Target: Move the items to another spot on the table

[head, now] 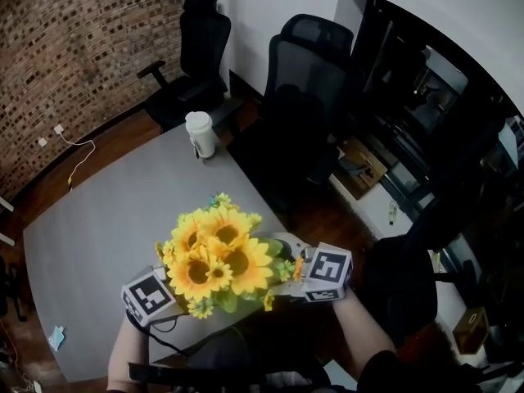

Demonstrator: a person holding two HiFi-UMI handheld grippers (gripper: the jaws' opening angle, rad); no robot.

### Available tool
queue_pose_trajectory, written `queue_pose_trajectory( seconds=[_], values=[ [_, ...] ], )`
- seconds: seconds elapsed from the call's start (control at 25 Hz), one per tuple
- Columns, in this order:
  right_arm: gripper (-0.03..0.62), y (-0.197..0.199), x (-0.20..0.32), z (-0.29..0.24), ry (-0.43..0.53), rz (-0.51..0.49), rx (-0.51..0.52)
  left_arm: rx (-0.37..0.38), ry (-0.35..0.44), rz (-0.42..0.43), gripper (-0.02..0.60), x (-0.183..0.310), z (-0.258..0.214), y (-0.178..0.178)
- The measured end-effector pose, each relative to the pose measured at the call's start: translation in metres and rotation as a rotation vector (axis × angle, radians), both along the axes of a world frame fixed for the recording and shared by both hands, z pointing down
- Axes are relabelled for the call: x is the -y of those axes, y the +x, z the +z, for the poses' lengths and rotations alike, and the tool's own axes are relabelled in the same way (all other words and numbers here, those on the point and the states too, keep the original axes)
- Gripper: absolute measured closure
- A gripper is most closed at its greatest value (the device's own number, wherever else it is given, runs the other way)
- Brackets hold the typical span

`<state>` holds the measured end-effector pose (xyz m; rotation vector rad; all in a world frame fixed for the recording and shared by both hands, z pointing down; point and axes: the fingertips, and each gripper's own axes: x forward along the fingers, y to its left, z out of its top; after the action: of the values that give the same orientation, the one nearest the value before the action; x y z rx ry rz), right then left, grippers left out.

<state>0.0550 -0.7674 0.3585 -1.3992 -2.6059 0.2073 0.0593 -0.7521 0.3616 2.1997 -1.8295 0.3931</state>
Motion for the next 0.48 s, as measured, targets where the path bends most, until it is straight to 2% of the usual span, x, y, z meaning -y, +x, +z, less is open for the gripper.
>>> queue_pose_trajectory(
  seconds=[0.12,0.28,0.48],
  values=[
    [0.123,-0.023,-0.010,0.003,0.015,-0.006,-0.018,-0.015,0.012,-0.008,0.083,-0.009,0.006,-0.023],
    [0.123,-0.042,-0.017,0.016,0.031,-0.023,-0.051,-0.025,-0.019,-0.023,0.083,-0.016,0.019,-0.042],
    [0.123,-0.067,-0.010,0.030,0.035,-0.074,-0.079,-0.036,-0.040,-0.078,0.083,-0.009,0.031,-0.068]
  ],
)
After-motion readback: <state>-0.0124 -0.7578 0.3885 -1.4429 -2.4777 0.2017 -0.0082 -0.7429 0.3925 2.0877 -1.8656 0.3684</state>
